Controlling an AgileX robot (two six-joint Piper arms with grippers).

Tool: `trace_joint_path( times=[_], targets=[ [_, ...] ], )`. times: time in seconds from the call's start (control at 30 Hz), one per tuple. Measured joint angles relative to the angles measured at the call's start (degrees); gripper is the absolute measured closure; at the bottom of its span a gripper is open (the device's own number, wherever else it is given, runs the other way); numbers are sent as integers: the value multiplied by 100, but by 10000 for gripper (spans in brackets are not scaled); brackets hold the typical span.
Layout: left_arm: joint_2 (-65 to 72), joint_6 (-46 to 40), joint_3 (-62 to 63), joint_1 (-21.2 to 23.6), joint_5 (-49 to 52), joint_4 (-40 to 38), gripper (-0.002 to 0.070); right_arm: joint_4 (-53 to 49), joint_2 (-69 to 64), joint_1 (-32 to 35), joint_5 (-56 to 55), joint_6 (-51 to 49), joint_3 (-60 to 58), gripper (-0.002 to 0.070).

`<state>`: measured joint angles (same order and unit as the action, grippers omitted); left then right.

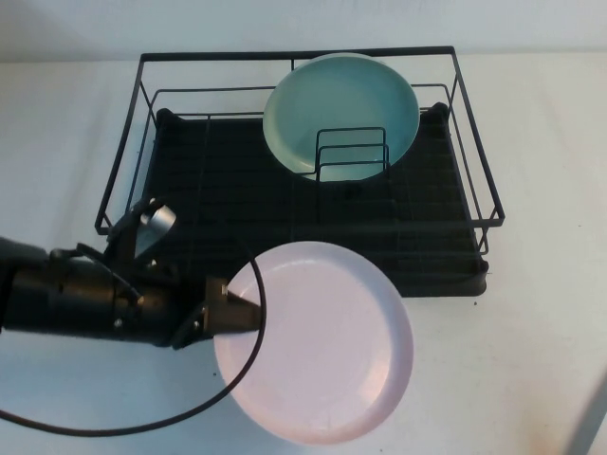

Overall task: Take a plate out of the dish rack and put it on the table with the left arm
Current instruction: Place the plate from the table

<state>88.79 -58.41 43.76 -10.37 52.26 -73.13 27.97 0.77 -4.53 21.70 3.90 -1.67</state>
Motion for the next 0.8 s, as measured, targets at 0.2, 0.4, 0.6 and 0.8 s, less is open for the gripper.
trace_joint_path(
  times=[0.2, 0.4, 0.6, 0.8],
  targets=[
    [499, -313, -355, 16, -637, -554, 602, 0, 0, 0, 0, 0, 0, 694],
    [1096, -729, -355, 16, -572, -1058, 602, 0, 0, 0, 0, 0, 0, 694],
    [1289, -1342, -355, 26, -368, -1318, 601, 0, 0, 0, 0, 0, 0, 694],
    [1289, -1937, -355, 26, -215, -1533, 462, 0, 0, 0, 0, 0, 0, 694]
  ],
)
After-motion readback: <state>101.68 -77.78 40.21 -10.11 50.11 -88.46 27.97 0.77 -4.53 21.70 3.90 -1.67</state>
